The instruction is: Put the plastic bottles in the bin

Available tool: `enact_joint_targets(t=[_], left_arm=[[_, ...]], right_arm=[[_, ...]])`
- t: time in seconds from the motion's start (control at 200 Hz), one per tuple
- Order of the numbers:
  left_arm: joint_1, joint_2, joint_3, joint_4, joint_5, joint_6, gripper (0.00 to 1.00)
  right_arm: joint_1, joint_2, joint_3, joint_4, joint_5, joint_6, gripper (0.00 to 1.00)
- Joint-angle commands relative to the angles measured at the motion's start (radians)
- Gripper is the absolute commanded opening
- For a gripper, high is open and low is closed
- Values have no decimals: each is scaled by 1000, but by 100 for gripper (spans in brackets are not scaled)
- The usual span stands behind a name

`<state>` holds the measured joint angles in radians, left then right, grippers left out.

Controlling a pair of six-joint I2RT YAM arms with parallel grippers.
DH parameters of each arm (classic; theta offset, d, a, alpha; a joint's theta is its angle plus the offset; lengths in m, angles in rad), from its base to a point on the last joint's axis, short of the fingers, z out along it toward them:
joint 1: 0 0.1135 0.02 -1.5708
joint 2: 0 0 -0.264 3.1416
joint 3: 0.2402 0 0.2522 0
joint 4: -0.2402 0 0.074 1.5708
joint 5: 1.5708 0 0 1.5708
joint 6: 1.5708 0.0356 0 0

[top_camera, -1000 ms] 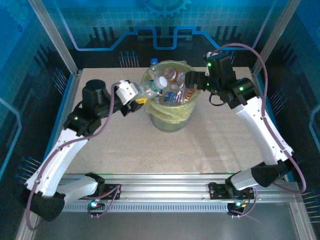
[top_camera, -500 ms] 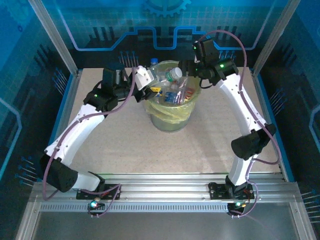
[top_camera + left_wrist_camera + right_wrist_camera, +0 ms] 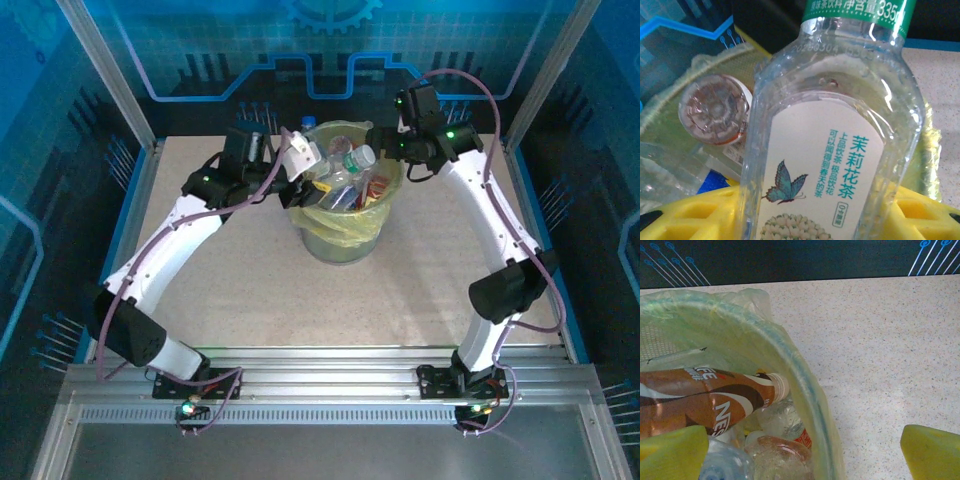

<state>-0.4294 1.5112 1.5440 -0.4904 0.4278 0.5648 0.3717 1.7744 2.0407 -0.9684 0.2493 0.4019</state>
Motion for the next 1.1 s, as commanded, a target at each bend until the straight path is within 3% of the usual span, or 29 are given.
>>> enact_joint_targets(t=[0.0,0.5,0.84,1.091], left_arm=[[-6,25,31,-52,16,-13,55],[-9,73,41,-24,-98,-180,57],[-12,34,-20,73,-144,-252,57],[-12,48,-28,69,-169,-263,57]], right_arm=[[-8,-43,-7,-15,5,-12,100],[-16,-115,-56,6,36,-13,100],[5,-5,35,20,-51,0,100],[26,66,92,-27,-7,5,100]])
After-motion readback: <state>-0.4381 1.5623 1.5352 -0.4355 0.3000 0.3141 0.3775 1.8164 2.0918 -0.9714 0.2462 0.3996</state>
